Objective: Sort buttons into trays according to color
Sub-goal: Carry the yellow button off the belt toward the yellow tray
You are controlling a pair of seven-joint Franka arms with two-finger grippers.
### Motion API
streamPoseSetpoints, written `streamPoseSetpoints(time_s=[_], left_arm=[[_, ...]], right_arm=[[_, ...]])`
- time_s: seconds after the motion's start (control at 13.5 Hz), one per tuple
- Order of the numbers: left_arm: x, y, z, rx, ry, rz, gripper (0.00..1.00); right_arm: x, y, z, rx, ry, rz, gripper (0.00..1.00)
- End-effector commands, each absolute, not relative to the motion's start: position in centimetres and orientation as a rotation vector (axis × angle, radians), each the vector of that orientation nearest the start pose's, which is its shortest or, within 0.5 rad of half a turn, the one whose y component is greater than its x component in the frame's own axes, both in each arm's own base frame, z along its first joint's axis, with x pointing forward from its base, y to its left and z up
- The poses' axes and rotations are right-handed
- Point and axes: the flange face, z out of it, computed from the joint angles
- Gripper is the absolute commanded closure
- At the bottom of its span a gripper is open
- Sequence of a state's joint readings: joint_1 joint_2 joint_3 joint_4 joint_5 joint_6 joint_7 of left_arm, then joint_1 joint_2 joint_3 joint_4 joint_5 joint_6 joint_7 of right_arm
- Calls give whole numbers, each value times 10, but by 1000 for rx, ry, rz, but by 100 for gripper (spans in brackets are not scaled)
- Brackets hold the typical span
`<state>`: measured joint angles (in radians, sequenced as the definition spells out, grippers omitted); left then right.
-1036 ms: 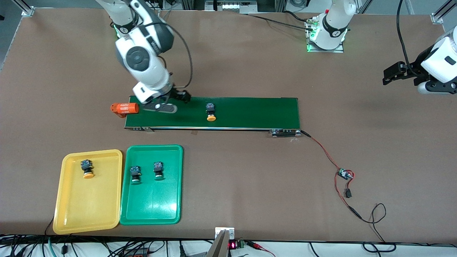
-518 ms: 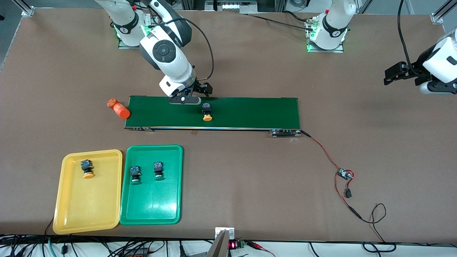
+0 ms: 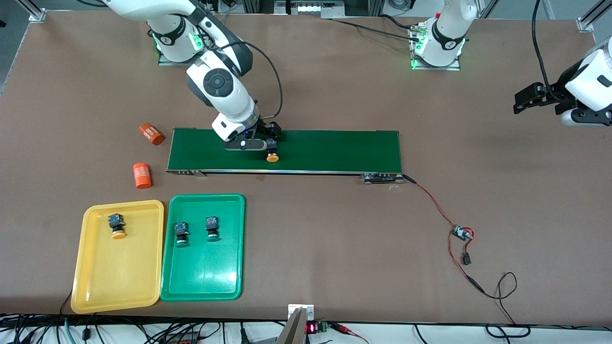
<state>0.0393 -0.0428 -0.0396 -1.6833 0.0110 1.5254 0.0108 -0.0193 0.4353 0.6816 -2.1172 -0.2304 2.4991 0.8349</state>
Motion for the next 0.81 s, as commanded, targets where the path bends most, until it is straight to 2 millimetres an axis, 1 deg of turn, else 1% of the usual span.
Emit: streamPoseSetpoints(time_s=[0.0,0.15,0.22,0.3,0.37,0.52,0.74], left_arm=[[530,0,599,-3102,33,179,0],[530,-4,599,-3102,45,176,0],[530,-4,599,-3102,45,176,0],[530,-4,599,-3102,45,176,0],[530,-4,599,-3102,45,176,0],[530,-4,599,-3102,42,179,0],[530,-4,599,-3102,42,176,0]], right_arm=[[469,356,243,-2990,76,36,0],[471,357,239,-2986,80,32,0],[472,359,241,-2986,79,28,0],[472,359,240,-2986,84,31,3],[472,358,240,-2985,91,31,10],[473,358,240,-2986,87,28,29],[477,351,238,-3009,51,-1,64]])
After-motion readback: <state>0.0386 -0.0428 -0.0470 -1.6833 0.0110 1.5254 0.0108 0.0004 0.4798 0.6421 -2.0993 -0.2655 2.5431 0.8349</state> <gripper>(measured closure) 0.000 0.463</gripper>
